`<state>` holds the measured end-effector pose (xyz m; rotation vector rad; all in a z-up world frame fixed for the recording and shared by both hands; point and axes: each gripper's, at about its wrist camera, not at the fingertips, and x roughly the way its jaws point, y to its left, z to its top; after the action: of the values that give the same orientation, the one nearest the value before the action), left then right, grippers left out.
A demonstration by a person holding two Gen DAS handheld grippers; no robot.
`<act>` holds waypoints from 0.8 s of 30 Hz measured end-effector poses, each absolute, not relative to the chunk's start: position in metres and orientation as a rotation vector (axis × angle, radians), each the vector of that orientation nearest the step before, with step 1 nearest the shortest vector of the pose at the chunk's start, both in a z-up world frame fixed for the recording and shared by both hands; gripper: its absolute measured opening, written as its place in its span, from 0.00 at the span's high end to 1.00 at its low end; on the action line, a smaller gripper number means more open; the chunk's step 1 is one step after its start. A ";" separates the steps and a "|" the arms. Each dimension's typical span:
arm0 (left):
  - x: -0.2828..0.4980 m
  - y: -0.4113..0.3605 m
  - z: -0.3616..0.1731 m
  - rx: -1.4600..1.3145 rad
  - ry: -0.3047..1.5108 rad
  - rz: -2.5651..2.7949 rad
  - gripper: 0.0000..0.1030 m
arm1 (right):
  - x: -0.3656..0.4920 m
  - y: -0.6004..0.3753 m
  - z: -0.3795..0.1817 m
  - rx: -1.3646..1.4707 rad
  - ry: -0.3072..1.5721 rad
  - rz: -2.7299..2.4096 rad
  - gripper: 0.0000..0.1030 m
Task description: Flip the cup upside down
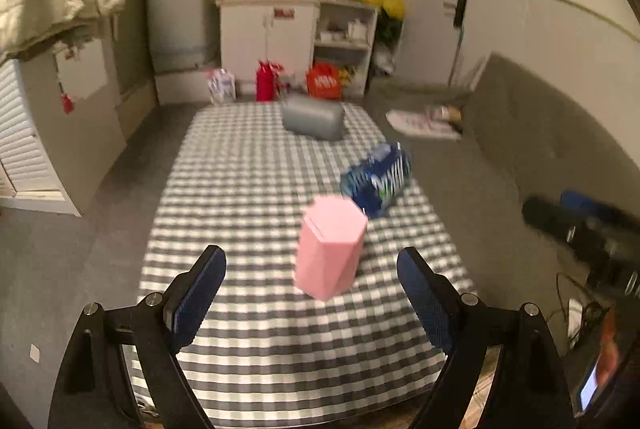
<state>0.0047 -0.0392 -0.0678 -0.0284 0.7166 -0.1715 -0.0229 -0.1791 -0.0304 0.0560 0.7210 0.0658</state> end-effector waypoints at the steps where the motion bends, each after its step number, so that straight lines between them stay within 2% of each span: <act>1: 0.001 -0.037 -0.062 -0.030 0.699 -0.170 0.12 | -0.028 -0.175 -0.028 0.046 0.706 0.069 0.11; 4: -0.006 -0.032 -0.048 -0.023 0.646 -0.133 0.12 | -0.040 -0.167 -0.024 0.037 0.656 0.075 0.07; 9: -0.020 -0.019 -0.046 -0.017 0.595 -0.060 0.03 | -0.052 -0.158 -0.028 0.055 0.613 0.093 0.00; 13: -0.030 -0.009 -0.053 -0.018 0.568 -0.007 0.00 | -0.057 -0.156 -0.039 0.055 0.601 0.085 0.00; 24: -0.037 0.006 -0.067 -0.043 0.600 -0.003 0.00 | -0.059 -0.152 -0.055 0.056 0.629 0.071 0.00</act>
<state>-0.0372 0.0060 -0.0673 -0.0432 0.5997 -0.0033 -0.0588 -0.1524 -0.0546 0.0562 0.6289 0.0709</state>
